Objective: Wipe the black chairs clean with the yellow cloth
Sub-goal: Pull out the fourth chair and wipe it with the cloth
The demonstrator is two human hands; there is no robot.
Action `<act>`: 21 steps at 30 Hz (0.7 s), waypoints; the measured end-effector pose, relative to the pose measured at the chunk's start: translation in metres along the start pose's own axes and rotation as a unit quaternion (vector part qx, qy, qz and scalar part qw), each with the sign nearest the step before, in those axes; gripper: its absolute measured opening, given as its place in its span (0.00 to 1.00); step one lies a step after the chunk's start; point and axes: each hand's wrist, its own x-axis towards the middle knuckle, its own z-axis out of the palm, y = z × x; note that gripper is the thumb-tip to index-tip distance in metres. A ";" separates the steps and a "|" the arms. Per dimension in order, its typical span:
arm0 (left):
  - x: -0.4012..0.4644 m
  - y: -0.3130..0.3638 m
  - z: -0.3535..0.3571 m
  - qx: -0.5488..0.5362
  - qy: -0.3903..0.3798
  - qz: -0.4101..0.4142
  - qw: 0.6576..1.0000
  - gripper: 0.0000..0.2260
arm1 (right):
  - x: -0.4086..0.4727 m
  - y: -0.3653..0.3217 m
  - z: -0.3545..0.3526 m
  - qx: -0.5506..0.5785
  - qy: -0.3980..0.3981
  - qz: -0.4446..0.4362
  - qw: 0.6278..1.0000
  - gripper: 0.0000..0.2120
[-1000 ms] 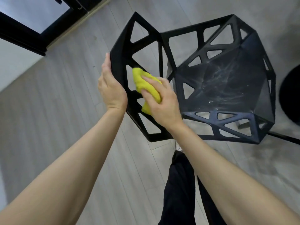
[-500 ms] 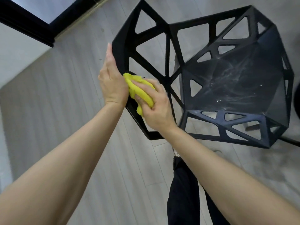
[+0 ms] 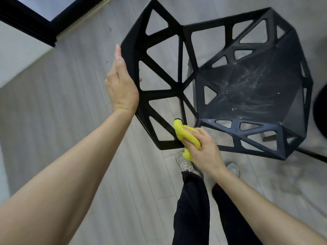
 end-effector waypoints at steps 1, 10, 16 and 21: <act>0.001 0.000 0.001 -0.006 0.002 -0.002 1.000 0.24 | 0.005 -0.010 0.002 0.011 0.014 0.008 1.000 0.15; -0.002 0.000 -0.002 0.038 0.006 0.012 0.999 0.21 | -0.046 -0.029 0.015 0.018 0.038 -0.046 0.998 0.21; -0.017 0.004 -0.007 0.042 0.053 -0.014 0.998 0.22 | -0.035 -0.097 0.046 0.032 0.011 -0.156 0.987 0.28; -0.097 -0.014 -0.005 -0.008 0.017 -0.108 0.994 0.19 | -0.067 -0.025 0.017 -0.067 -0.041 -0.204 0.976 0.37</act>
